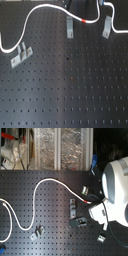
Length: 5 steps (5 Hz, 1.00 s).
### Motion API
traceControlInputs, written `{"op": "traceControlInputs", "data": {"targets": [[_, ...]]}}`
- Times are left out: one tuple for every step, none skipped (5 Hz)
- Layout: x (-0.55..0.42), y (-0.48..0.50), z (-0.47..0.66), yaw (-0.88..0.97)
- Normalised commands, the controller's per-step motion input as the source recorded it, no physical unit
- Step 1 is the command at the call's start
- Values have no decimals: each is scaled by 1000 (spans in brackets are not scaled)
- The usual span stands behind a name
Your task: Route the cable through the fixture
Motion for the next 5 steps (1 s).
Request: {"op": "traceControlInputs", "data": {"targets": [[-98, 171, 502, 0], [-33, 70, -1, 0], [-179, 219, -4, 0], [-190, 252, 300, 0], [-63, 233, 37, 0]]}}
